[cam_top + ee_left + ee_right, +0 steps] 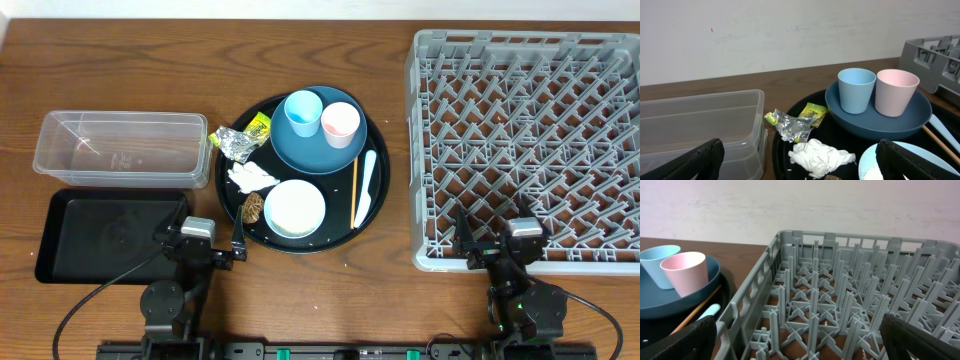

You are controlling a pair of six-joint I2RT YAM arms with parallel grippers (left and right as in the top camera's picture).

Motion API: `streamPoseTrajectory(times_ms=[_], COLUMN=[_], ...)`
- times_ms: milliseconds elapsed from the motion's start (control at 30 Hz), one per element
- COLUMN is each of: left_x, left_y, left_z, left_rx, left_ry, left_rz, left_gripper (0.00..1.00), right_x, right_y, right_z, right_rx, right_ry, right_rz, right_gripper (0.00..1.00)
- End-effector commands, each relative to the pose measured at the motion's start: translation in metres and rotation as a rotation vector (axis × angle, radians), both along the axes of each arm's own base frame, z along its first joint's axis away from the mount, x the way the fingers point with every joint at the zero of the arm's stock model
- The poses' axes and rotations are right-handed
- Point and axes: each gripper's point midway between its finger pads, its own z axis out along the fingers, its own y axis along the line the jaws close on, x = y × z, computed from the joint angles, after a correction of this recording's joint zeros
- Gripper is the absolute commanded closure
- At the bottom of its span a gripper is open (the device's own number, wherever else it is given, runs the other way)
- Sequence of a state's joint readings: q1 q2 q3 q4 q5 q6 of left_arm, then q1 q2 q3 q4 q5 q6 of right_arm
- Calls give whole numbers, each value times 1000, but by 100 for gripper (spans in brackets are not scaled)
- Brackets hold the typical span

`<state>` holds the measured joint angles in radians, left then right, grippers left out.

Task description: Sort waste into correct bins and load items into the dishwasher rack

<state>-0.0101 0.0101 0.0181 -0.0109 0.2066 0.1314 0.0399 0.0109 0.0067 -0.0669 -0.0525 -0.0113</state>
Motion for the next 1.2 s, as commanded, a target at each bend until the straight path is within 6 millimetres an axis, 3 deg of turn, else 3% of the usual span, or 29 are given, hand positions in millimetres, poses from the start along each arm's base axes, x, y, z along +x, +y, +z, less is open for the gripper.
streamPoseTrajectory(times_ms=[0,133,267,467,633,867,1033,1167], left_x=[-1,1,-1,-14,-28,-50,-48,-29], left_y=[-2,-3,-12,-46,-55,-55,-59,-62], left_z=[-12,5,7,39,85,168,217,236], left_rx=[1,-2,-10,-6,-129,-133,-148,-192], left_ry=[35,-36,-41,-178,-254,-344,-238,-8], left_rz=[-17,-20,-72,-285,-352,-360,-377,-381], left_gripper=[2,2,2,2,2,2,2,2], right_x=[0,0,0,0,0,0,0,0], right_y=[1,1,1,1,1,1,1,1], right_z=[-1,-1,-1,-1,-1,-1,-1,-1], right_rx=[-9,-9,-9,-9,-9,-9,-9,-9], right_ry=[1,1,2,2,2,2,1,1], right_rz=[3,3,3,3,3,3,3,3], right_gripper=[1,1,1,1,1,1,1,1])
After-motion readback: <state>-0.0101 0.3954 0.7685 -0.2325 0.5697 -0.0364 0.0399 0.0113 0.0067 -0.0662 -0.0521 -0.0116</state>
